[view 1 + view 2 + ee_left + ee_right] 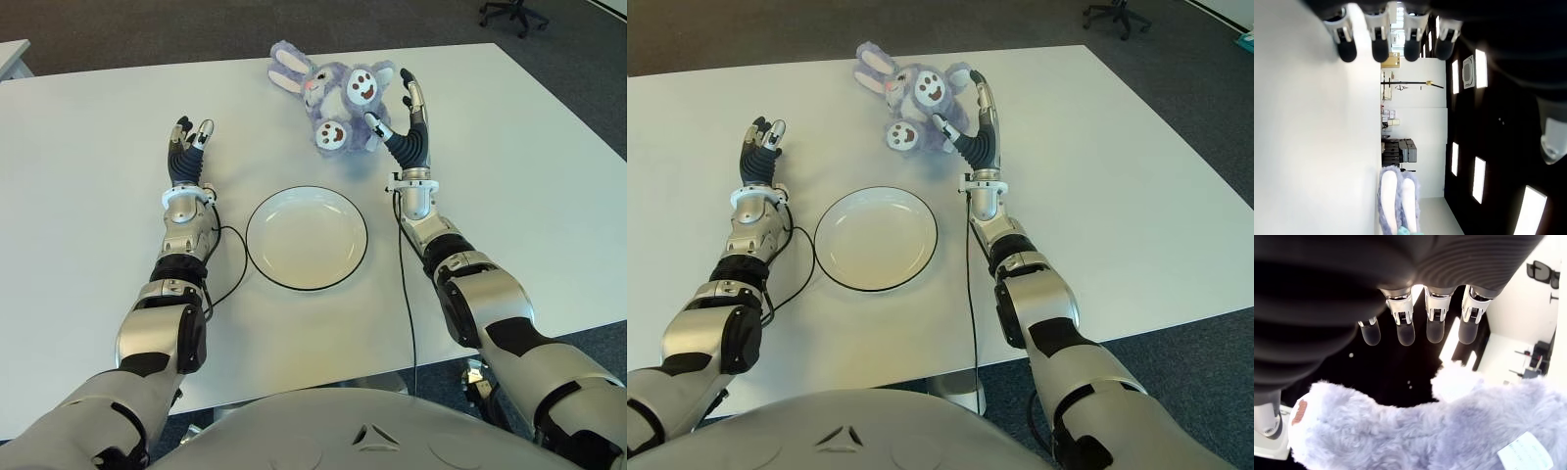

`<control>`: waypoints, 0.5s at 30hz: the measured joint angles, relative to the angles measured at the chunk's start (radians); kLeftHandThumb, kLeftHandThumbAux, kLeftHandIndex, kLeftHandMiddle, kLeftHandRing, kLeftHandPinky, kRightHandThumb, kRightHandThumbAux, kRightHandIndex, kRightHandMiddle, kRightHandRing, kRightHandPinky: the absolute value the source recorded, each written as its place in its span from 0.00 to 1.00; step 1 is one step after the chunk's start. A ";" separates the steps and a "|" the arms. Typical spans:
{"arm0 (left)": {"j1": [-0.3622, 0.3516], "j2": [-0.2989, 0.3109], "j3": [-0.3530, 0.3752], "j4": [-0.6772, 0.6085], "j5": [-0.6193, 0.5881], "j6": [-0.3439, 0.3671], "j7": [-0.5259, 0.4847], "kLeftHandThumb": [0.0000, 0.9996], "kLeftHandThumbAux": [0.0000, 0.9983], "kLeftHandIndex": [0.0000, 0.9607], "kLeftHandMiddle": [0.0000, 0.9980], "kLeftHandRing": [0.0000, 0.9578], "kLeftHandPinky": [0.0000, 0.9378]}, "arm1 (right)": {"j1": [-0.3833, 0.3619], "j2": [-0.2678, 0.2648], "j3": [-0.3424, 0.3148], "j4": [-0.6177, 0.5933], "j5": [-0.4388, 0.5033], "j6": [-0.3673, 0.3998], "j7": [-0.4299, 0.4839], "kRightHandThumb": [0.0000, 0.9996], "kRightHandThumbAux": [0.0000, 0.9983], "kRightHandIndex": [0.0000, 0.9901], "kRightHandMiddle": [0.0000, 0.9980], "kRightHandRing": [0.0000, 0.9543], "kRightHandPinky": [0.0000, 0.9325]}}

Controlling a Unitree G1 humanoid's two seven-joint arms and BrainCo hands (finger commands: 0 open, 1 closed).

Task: Put the doll into the plate.

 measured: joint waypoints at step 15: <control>-0.001 0.000 0.001 0.000 -0.001 0.000 0.000 0.00 0.44 0.00 0.06 0.05 0.01 | -0.001 -0.008 0.024 -0.011 -0.033 0.000 -0.015 0.20 0.40 0.00 0.00 0.00 0.00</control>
